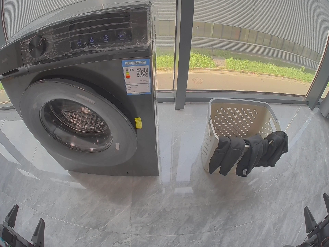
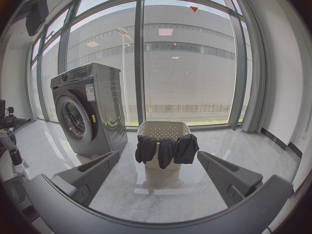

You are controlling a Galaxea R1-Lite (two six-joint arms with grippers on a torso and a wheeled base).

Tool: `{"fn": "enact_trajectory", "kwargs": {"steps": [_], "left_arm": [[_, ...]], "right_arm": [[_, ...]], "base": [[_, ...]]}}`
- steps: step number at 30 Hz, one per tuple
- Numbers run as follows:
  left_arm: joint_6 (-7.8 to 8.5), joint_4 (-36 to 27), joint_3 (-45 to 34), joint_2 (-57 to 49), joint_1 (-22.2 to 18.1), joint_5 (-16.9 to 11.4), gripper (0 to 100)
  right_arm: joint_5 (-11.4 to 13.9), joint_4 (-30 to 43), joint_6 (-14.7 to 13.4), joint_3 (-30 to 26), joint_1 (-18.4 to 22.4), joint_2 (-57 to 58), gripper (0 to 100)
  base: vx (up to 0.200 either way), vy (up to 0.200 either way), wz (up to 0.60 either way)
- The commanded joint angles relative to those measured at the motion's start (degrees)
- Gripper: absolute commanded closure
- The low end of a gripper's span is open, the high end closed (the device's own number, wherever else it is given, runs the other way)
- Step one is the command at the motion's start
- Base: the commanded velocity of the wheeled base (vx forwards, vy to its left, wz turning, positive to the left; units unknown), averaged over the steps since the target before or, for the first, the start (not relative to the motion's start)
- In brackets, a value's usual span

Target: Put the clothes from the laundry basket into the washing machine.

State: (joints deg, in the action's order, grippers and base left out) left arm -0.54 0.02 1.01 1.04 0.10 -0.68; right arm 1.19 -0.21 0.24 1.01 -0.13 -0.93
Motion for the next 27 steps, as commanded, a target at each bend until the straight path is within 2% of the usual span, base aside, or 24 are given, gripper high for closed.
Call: {"fn": "enact_trajectory", "kwargs": {"steps": [1,27], "left_arm": [[0.01,-0.02,-0.84,-1.04,-0.01,0.07,0],[0.01,-0.02,-0.84,-1.04,-0.01,0.07,0]], "right_arm": [[0.04,-0.06,0.02,-1.01,-0.04,0.93,0],[0.04,0.03,0.02,-1.01,-0.04,0.93,0]], "base": [[0.000,0.000,0.00],[0.000,-0.200,0.00]]}}
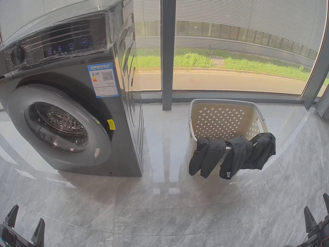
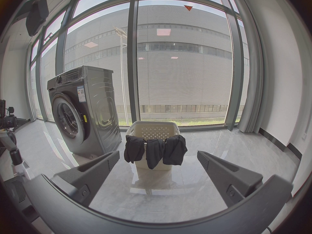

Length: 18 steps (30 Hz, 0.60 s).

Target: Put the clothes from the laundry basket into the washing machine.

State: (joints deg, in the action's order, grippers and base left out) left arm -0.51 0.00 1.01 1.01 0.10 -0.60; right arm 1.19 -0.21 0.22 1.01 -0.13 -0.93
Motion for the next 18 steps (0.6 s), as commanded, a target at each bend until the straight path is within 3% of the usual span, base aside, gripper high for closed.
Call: {"fn": "enact_trajectory", "kwargs": {"steps": [1,18], "left_arm": [[-0.02,0.00,-0.84,-1.01,-0.01,-0.02,0],[-0.02,0.00,-0.84,-1.01,-0.01,-0.02,0]], "right_arm": [[0.04,0.03,0.04,-1.01,-0.04,0.93,0],[0.04,0.03,0.04,-1.01,-0.04,0.93,0]], "base": [[0.000,-0.200,0.00],[0.000,-0.200,0.00]]}}
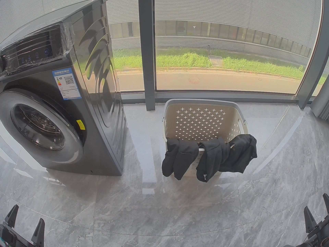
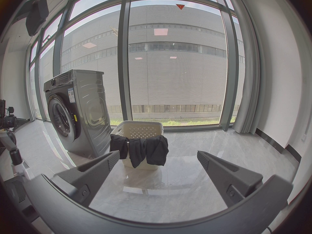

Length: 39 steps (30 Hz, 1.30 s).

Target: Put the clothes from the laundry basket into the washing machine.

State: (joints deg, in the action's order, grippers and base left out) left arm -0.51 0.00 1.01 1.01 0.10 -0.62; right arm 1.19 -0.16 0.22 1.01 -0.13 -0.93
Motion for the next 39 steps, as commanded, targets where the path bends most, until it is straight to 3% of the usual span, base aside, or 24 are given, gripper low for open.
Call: {"fn": "enact_trajectory", "kwargs": {"steps": [1,4,16,31,39], "left_arm": [[-0.02,0.09,-0.84,-1.01,-0.01,0.01,0],[0.16,0.00,-0.84,-1.01,-0.01,0.01,0],[-0.10,0.00,-0.84,-1.01,-0.01,0.01,0],[0.16,0.09,-0.84,-1.01,-0.01,0.01,0],[0.16,0.09,-0.92,-1.01,-0.01,0.01,0]], "right_arm": [[0.04,-0.02,0.04,-1.01,-0.04,0.93,0],[0.04,-0.02,0.04,-1.01,-0.04,0.93,0],[0.04,-0.02,0.04,-1.01,-0.04,0.93,0],[0.04,-0.11,0.04,-1.01,-0.04,0.93,0],[0.04,-0.11,0.04,-1.01,-0.04,0.93,0]], "base": [[0.000,-0.200,0.00],[0.000,-0.200,0.00],[0.000,0.000,0.00],[0.000,-0.200,0.00],[0.000,0.000,0.00]]}}
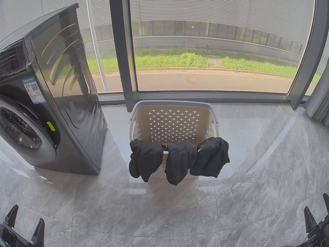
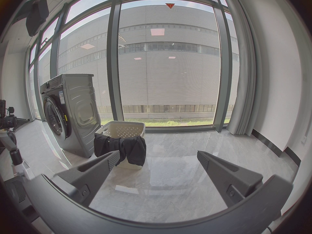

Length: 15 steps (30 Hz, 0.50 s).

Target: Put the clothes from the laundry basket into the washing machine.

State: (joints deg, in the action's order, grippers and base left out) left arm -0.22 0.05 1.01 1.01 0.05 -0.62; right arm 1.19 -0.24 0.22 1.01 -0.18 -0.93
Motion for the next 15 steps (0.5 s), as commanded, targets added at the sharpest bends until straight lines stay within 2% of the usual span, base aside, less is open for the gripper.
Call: {"fn": "enact_trajectory", "kwargs": {"steps": [1,4,13,15], "left_arm": [[-0.22,0.04,-0.84,-1.01,0.04,0.01,0],[-0.31,-0.05,-0.84,-1.01,0.04,0.01,0],[-0.22,0.04,-0.84,-1.01,0.04,0.01,0],[-0.22,0.04,-0.84,-1.01,0.04,0.01,0]], "right_arm": [[0.04,-0.02,0.04,-1.01,0.01,0.93,0],[0.04,-0.02,0.04,-1.01,0.01,0.93,0],[0.04,0.07,0.04,-1.01,0.01,0.93,0],[0.04,0.07,0.04,-1.01,0.01,0.93,0]], "base": [[0.000,0.000,0.00],[0.000,0.000,0.00],[0.000,-0.200,0.00],[0.000,0.000,0.00]]}}
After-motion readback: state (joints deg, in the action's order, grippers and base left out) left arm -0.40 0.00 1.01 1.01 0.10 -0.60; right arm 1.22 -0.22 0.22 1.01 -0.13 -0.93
